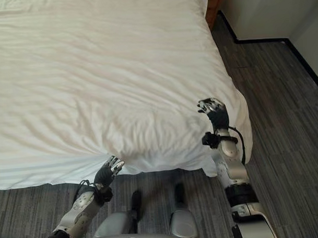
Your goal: Making the bed.
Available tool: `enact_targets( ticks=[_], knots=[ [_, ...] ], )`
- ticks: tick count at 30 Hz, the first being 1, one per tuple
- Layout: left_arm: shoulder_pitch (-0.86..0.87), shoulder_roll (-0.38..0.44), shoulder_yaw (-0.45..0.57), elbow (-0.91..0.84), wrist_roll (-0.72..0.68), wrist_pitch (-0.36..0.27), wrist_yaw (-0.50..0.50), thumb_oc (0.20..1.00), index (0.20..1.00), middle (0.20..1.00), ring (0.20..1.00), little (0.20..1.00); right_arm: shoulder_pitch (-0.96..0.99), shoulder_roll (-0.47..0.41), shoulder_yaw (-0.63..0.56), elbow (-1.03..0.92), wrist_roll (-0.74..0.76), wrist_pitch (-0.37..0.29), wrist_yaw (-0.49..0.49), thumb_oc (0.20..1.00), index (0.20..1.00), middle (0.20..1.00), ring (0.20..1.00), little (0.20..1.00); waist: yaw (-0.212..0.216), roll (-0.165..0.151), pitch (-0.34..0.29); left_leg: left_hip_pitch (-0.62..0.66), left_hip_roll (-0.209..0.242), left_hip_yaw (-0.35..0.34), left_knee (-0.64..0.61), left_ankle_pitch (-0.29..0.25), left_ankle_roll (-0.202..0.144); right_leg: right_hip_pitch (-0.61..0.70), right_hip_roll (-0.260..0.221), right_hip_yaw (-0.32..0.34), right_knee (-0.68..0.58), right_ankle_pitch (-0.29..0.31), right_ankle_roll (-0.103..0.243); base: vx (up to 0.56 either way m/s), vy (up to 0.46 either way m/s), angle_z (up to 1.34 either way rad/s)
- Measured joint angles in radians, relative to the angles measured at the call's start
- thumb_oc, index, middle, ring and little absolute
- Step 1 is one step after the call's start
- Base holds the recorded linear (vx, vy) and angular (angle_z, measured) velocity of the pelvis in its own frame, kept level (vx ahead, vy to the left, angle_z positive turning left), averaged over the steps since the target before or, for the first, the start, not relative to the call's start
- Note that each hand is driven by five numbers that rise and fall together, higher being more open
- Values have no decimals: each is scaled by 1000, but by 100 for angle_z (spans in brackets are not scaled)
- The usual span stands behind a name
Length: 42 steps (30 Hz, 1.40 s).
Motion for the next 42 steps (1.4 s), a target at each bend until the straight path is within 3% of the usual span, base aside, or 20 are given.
enact_targets(
  ticks=[3,7,11,14,16,18,20,26,28,31,34,37,41,42],
  knots=[
    [28,-5,19,3,-1,2,0,1000,1000,1000,1000,1000,-3,28,28,-51,19,-41,11,200,200,200,200,200,13,4,-5,23,13,16,-15,-8,-11,16,15,13,-12,18,-9,8,-37,-22],
    [16,-8,10,0,-32,-3,-1,1000,1000,1000,1000,1000,-63,13,57,26,47,-43,-6,200,200,200,200,200,32,23,-1,-29,29,6,-32,14,-16,-37,31,3,-14,32,-22,-101,-14,6],
    [-81,-28,-52,-10,-40,-22,-12,1000,1000,1000,1000,1000,-295,-145,93,277,-6,-31,-99,200,200,200,200,200,46,81,48,-190,25,-28,-31,61,-25,-181,26,-35,-18,59,-19,-111,-33,28],
    [-152,-46,-145,-16,-37,-39,-16,1000,1000,1000,1000,1000,-469,-262,153,479,-29,-7,-111,200,200,200,200,200,44,115,100,-314,23,-20,-25,85,-37,-305,22,-38,-18,65,-16,-135,-15,-5],
    [-215,-83,-156,-15,-30,-40,-13,1000,1000,1000,1000,1000,-548,-341,163,428,-60,-59,-105,200,200,200,200,200,30,125,188,-370,21,1,-25,103,-30,-372,17,-35,-18,109,-12,-127,-13,-20],
    [-289,-124,-142,-9,-30,-43,-4,1000,1000,1000,1000,1000,-669,-393,188,432,-74,-103,-101,200,200,200,200,200,8,121,241,-426,24,11,-24,113,-38,-434,18,-34,-17,118,-14,-85,-12,-17],
    [-327,-142,-135,-9,-30,-52,2,1000,1000,1000,1000,1000,-704,-390,175,433,-72,-114,-103,200,200,200,200,200,-2,117,249,-445,28,13,-28,117,-38,-455,23,-33,-13,130,-14,-26,-15,-7],
    [-424,-171,-127,16,-33,-76,39,1000,1000,1000,1000,1000,-593,-409,75,381,-24,-149,-75,200,200,200,200,200,-14,104,249,-437,33,14,-28,112,-44,-451,36,-17,-13,128,-14,3,14,-1],
    [-428,-168,-125,17,-33,-89,47,1000,1000,1000,1000,1000,-550,-423,63,368,-21,-151,-70,200,200,200,200,200,-21,90,250,-426,33,19,-31,112,-43,-445,35,-11,-13,129,-15,-5,16,-9],
    [-424,-168,-124,35,-35,-100,68,1000,1000,1000,1000,1000,-389,-431,-55,354,8,-152,-68,200,200,200,200,200,-34,36,246,-414,29,33,-31,106,-44,-438,34,-1,-13,128,-14,-11,8,-8],
    [-428,-169,-122,70,-41,-111,79,1000,1000,1000,1000,1000,-275,-430,-94,406,21,-135,-82,200,200,200,200,200,-69,-3,246,-405,25,43,-31,101,-38,-433,29,10,-13,126,-11,-12,15,-7],
    [-426,-180,-86,80,-41,-114,89,1000,1000,1000,1000,1000,-160,-415,-110,531,21,-75,-101,200,200,200,200,200,-82,-7,247,-376,25,51,-32,92,-34,-412,28,19,-13,129,-15,-11,17,-13],
    [-390,-181,-37,97,-41,-121,102,1000,1000,1000,1000,1000,-18,-373,-100,552,16,-44,-106,200,200,200,200,200,-126,-5,246,-329,29,69,-32,79,-36,-375,33,39,-13,120,-4,-15,22,-16],
    [-381,-185,-26,100,-42,-119,101,1000,1000,1000,1000,1000,5,-375,-90,559,2,-38,-103,696,696,696,696,696,-128,-5,246,-319,31,72,-32,77,-36,-366,34,40,-13,120,-4,-28,17,-10]
  ],
)
